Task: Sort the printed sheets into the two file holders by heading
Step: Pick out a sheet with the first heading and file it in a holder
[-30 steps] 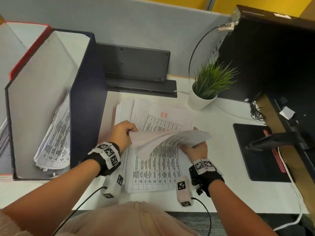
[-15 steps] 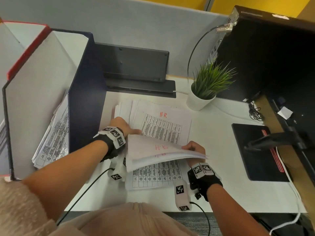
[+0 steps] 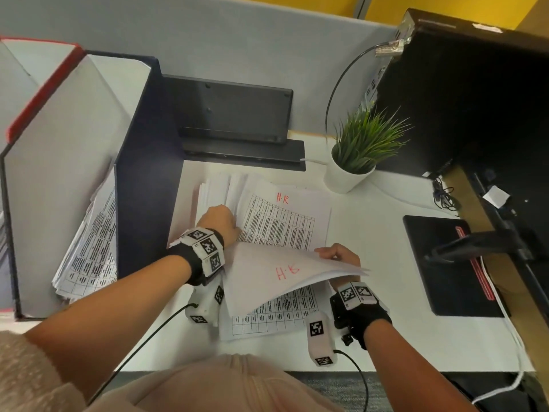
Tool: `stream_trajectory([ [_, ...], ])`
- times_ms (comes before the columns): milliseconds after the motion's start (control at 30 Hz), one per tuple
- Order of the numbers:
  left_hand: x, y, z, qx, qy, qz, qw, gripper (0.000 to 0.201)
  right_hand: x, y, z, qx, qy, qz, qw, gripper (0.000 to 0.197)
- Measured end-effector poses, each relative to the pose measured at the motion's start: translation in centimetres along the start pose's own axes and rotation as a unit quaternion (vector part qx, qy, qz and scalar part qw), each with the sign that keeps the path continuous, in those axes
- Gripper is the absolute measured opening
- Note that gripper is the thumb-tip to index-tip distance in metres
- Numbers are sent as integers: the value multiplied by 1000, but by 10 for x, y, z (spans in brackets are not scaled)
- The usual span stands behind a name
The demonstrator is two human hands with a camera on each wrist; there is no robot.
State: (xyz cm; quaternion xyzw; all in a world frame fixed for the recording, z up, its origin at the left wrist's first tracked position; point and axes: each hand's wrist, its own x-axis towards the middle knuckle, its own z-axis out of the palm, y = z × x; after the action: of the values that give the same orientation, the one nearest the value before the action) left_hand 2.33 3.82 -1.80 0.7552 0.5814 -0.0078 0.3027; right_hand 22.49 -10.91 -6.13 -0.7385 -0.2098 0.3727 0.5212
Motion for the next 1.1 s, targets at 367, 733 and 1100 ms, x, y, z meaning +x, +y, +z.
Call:
stream_trajectory([
  [367,-24,-19,17,-367,94,75,922,35,4,-6,-3,-129,18,-7,991,28],
  [733,-21,-15,5,-512,8,-27,859,24,-2,-14,1,-146,6,-27,989,38],
  [1100,-39,11,3,-337,20,111,935,39,-16,-48,24,35,58,-135,989,28],
])
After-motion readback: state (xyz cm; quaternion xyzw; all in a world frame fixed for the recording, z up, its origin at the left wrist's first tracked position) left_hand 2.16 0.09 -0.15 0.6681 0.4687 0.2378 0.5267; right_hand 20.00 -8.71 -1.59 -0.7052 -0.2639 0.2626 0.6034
